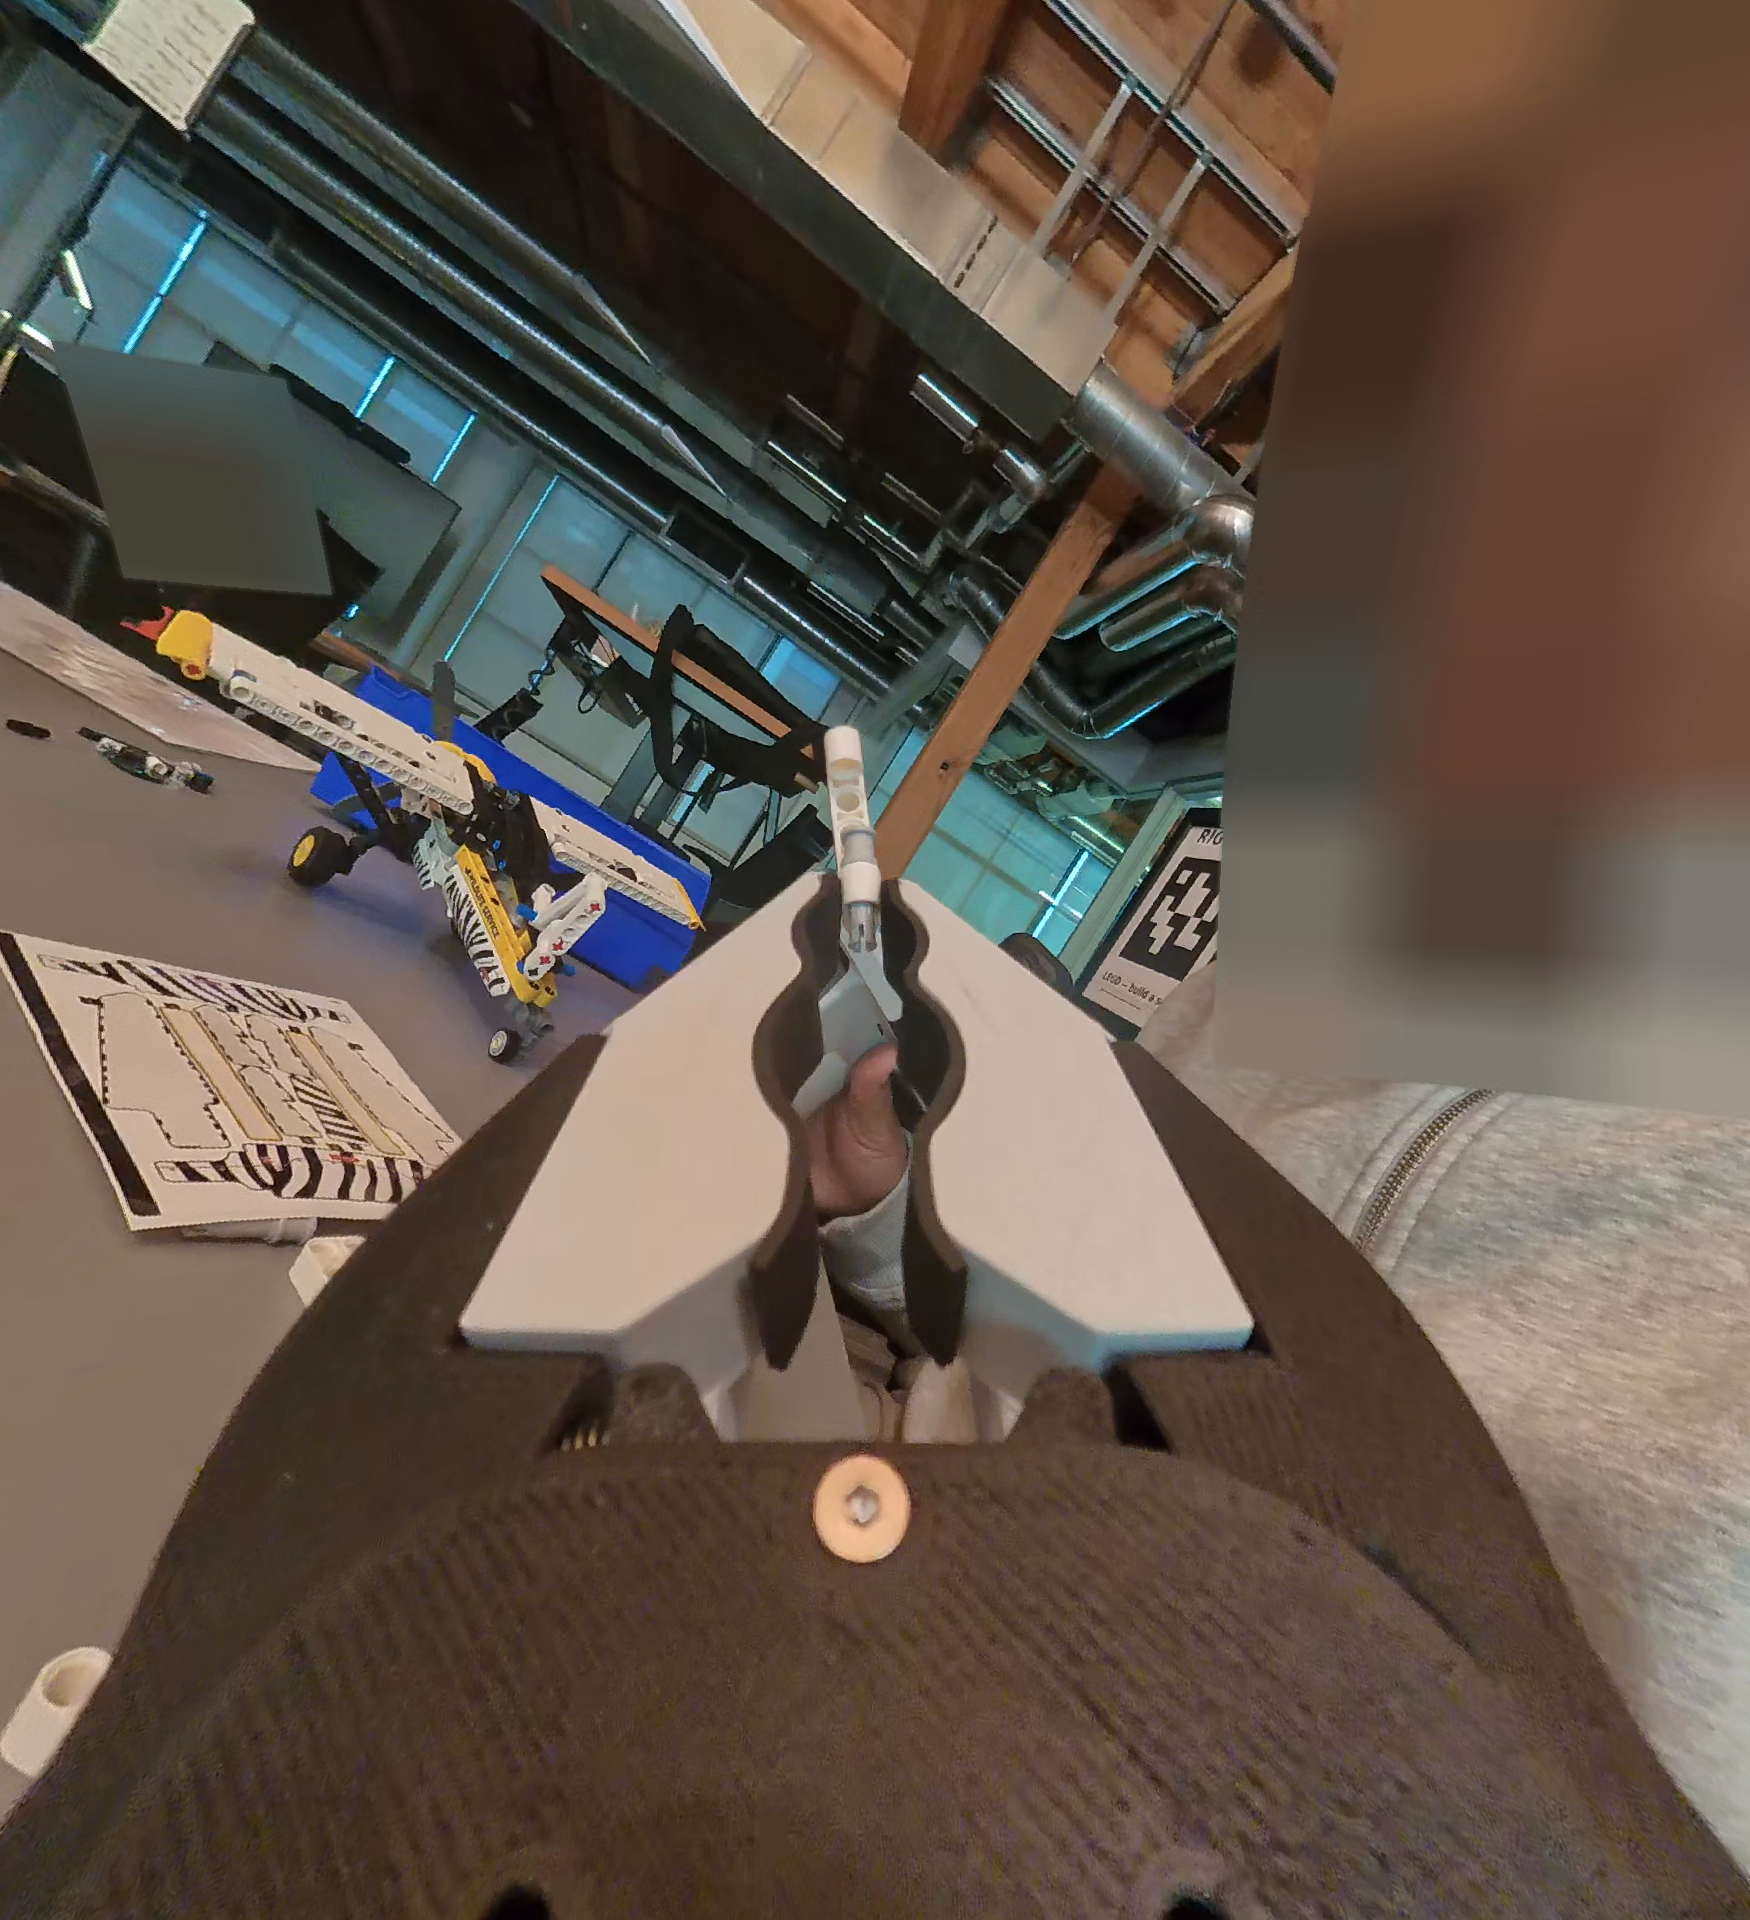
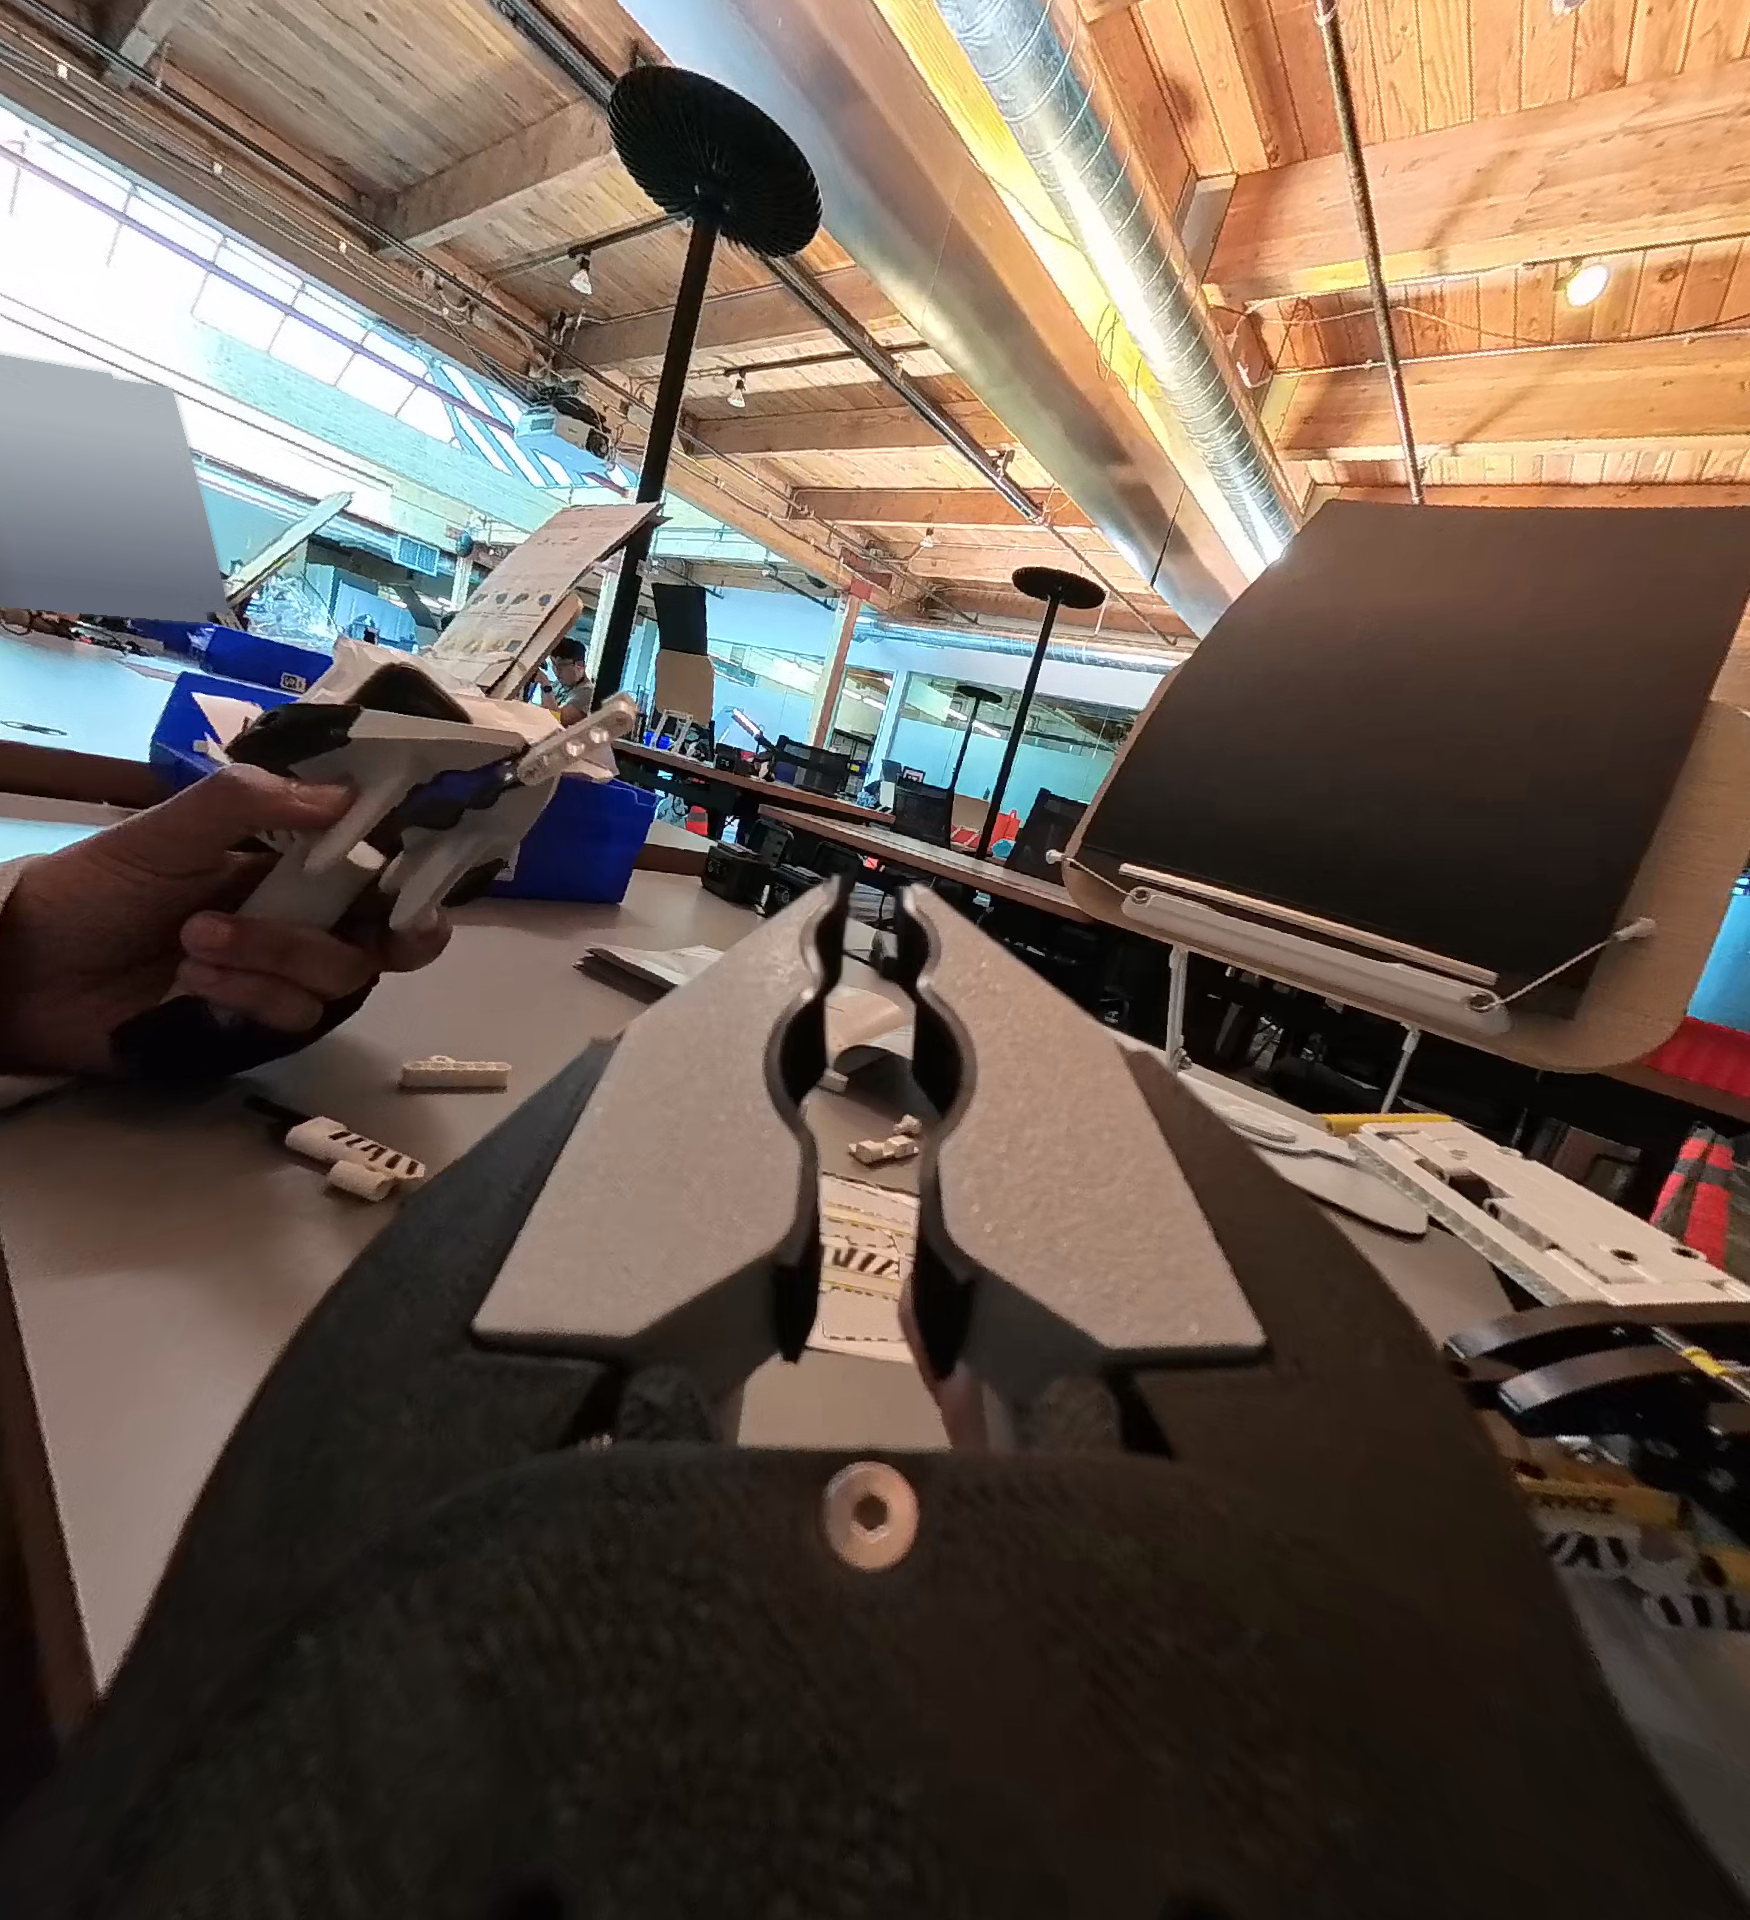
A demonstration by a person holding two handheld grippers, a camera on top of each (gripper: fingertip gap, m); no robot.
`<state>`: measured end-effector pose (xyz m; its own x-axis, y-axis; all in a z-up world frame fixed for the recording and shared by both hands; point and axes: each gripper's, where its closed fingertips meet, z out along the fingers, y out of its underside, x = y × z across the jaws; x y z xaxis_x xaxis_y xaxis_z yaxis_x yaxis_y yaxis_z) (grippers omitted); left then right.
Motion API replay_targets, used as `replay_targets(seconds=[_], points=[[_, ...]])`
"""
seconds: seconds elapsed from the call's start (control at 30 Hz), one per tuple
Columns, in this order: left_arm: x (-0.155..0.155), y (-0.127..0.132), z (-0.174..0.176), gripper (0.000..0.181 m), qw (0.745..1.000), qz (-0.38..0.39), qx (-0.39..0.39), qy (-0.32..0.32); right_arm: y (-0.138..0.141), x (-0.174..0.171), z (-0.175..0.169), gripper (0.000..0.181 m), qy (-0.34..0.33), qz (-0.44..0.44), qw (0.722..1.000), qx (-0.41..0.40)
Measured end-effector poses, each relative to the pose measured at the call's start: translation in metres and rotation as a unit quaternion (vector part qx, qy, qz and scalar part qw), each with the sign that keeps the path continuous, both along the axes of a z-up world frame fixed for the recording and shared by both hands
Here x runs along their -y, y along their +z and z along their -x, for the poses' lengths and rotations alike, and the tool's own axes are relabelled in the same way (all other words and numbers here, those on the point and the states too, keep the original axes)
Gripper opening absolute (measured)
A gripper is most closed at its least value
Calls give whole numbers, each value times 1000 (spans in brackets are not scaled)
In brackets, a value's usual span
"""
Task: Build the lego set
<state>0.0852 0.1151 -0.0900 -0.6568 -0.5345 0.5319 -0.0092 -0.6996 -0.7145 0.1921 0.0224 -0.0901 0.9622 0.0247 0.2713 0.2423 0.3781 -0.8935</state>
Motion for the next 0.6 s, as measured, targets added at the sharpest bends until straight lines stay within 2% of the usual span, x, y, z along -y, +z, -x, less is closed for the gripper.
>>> replay_targets(seconds=[0.1, 0.17, 0.23, 0.27, 0.3, 0.33, 0.47, 0.6], points=[[20, -11, -7, 5, 996, -19, -63, -55, -4, -2, 12, 21, 19, 15, 999, 22], [46, -23, -12, 5, 982, -48, -137, -117, -13, -5, 35, 28, 75, 58, 995, 32], [75, -35, -9, 6, 962, -109, -176, -178, -23, -4, 59, 53, 135, 104, 984, 41], [84, -44, -9, 6, 953, -143, -193, -182, -27, -2, 70, 61, 165, 124, 977, 52], [88, -51, -13, 6, 949, -158, -208, -178, -32, -2, 76, 57, 178, 141, 972, 56], [88, -52, -17, 6, 949, -151, -215, -172, -35, -4, 77, 56, 176, 156, 970, 57], [78, -39, -37, 6, 968, -43, -210, -133, -33, -13, 63, 55, 117, 156, 980, 38], [74, -40, -49, 6, 968, 22, -224, -109, -32, -18, 50, 53, 69, 153, 985, 29]])
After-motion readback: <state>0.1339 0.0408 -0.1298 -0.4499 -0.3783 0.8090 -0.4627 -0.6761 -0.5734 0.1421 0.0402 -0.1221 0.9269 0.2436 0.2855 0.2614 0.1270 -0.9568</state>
